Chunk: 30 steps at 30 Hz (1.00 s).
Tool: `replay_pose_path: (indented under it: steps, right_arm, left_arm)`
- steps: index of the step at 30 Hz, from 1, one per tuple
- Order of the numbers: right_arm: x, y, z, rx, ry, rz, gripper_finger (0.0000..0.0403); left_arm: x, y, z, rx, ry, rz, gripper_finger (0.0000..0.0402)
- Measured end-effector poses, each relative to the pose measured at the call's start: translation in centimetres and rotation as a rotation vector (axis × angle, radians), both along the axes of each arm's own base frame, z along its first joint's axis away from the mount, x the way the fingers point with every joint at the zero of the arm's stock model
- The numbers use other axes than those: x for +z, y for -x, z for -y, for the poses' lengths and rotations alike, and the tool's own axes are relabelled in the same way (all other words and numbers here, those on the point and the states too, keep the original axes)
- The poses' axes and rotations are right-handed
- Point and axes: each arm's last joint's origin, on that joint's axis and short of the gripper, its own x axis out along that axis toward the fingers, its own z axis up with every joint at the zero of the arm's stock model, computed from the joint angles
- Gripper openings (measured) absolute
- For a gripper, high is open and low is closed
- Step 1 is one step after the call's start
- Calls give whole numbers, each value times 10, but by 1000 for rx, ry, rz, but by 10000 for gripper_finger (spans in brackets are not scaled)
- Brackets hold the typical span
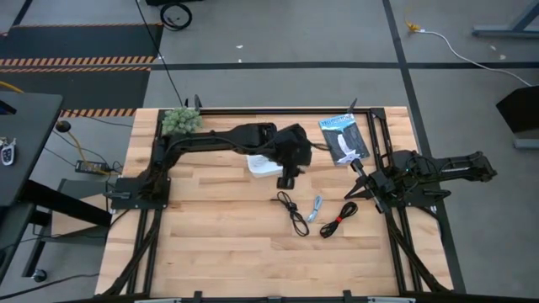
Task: Pick and place USB-C Cables
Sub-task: Put the left black charger cable into the white bin
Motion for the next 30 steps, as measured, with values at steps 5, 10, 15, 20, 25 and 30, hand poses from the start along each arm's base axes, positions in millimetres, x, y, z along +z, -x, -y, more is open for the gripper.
replay_pose_path:
  steps: [5,10,15,20,25,30]
  right_arm:
    - [0,0,0,-2,0,1,16]
    - [0,0,0,-2,0,2,16]
    - [1,0,0,-2,0,8,16]
    - [1,0,0,-2,0,8,16]
    - [1,0,0,-1,0,8,16]
    - [2,0,0,-2,-1,15,16]
  left_arm:
    - [-22,11,18,-258,37,-157,142]
    - [-46,17,39,-473,50,-218,142]
    - [-74,14,56,-486,-80,-210,158]
    - [-90,12,73,-467,-215,-197,202]
    - [-97,9,90,-484,-227,-170,234]
    - [-118,-3,102,-483,-247,-158,236]
